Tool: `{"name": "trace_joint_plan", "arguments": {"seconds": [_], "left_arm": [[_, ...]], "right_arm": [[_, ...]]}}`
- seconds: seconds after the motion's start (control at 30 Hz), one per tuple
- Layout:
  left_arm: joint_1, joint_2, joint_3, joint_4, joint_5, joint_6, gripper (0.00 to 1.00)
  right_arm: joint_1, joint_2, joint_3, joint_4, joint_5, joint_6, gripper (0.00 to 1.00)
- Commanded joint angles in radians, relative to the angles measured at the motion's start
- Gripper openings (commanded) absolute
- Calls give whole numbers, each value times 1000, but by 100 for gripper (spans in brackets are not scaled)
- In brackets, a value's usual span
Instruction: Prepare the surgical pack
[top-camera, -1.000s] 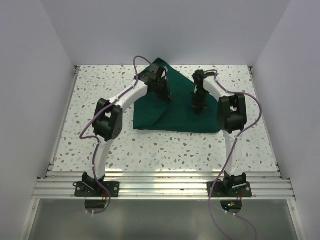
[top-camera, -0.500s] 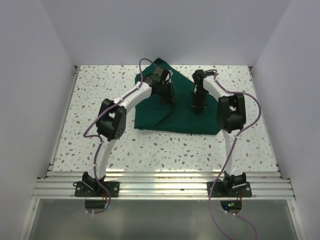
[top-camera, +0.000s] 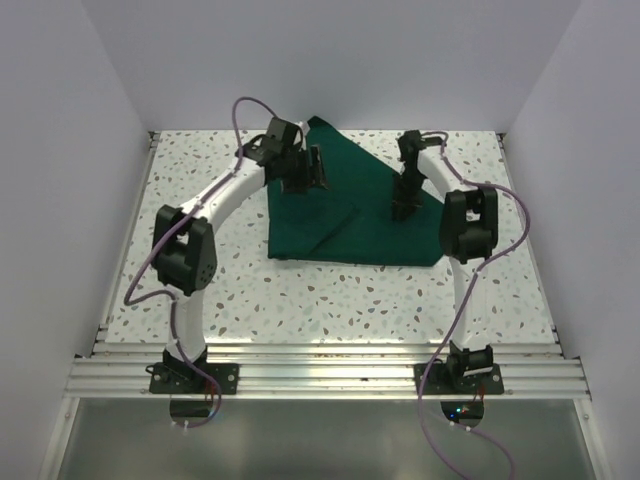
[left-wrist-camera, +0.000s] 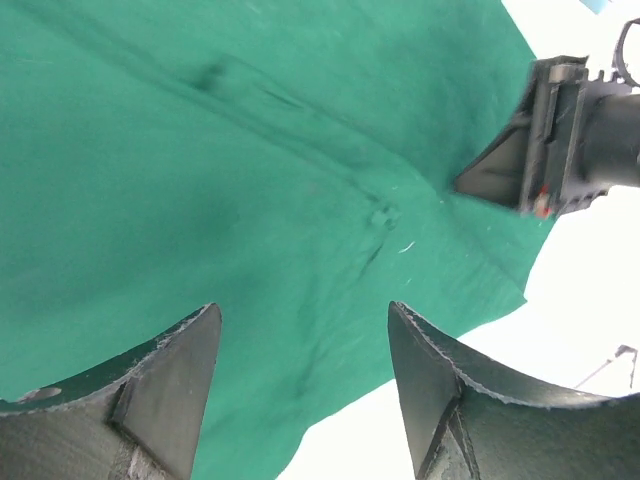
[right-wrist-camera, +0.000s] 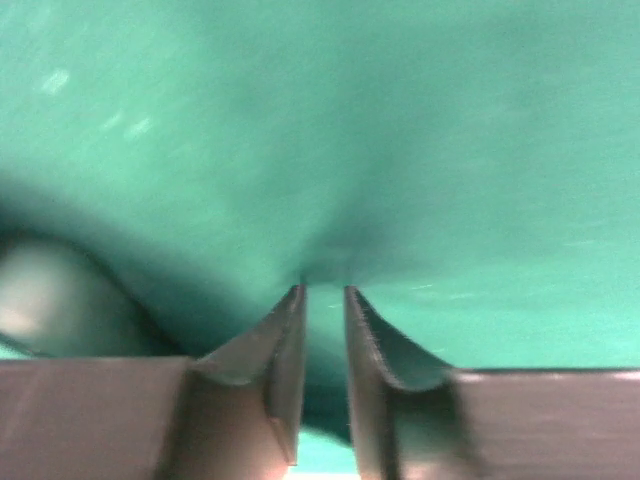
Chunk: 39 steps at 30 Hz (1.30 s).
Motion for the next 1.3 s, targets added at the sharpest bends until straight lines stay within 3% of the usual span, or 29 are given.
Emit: {"name": "trace_joint_plan", "arguments": {"seconds": [0.0,0.07,0.13,0.23,0.37,0.63,1.0,1.1,1.17,1.27], "left_arm": [[34,-159,-81,40,-38,102,71],[44,-193,-157,51,-32,127,70],[56,-247,-214,82,-26,163,69],[67,-319,-332,141,-14,212,70],[70,-362,-426,165,22,243,69],[78,-364,-437,151,46,260,68],[79,-311,-385,123,54,256,68],[79,-296,-369,120,66,252,68],[79,-293,-363,128,86,252,68],[78,-288,-363,155,146,260,63]], "right_arm": [[-129,-110,-20,31,-12,52,32],[-221,-134,-83,47,-29,71,42],[-282,-190,-152,73,-7,77,60],[-342,-244,-216,128,14,89,73],[-402,-250,-253,137,30,85,75],[-434,-171,-263,194,-47,28,73],[-447,-115,-321,261,-116,25,56],[-445,-105,-318,263,-128,14,39],[-444,-127,-327,277,-144,11,20],[-441,-170,-339,281,-167,19,3]]}}
